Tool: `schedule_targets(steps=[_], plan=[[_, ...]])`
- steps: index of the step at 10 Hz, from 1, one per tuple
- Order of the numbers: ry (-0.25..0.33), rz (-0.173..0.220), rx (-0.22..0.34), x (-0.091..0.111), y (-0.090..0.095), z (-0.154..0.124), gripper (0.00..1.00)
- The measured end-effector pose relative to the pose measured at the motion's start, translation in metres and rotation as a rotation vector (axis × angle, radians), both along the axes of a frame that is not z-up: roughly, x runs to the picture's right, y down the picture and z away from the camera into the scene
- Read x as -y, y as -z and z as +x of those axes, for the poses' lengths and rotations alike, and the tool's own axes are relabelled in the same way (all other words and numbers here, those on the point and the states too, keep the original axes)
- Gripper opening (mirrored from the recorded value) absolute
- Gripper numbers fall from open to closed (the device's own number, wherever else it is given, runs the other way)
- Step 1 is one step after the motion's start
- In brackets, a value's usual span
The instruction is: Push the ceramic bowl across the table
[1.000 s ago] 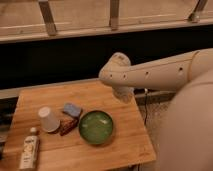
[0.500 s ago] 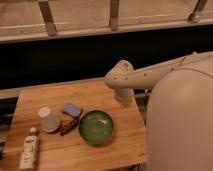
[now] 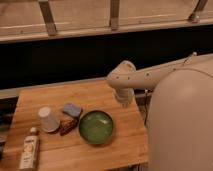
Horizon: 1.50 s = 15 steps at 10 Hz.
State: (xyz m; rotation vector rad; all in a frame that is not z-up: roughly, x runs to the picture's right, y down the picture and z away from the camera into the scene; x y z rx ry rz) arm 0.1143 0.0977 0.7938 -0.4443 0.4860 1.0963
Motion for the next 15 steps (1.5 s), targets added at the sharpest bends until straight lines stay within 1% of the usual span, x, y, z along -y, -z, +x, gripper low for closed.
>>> schedule_targets(steps=[2,6,9,11,13,15], plan=[[-0.011,-0.029,0.015,-0.009,-0.013,0.001,0.0],[-0.014,-0.09,0.023,-0.029,-0.032,0.001,0.0],[-0.023,-0.163,0.011,-0.057,-0.05,0.004,0.0],[-0.027,-0.209,0.008,-0.074,-0.058,0.003,0.0],[-0.032,-0.243,0.015,-0.088,-0.058,-0.002,0.0],[-0.021,-0.274,0.043,-0.105,-0.048,-0.019,0.0]])
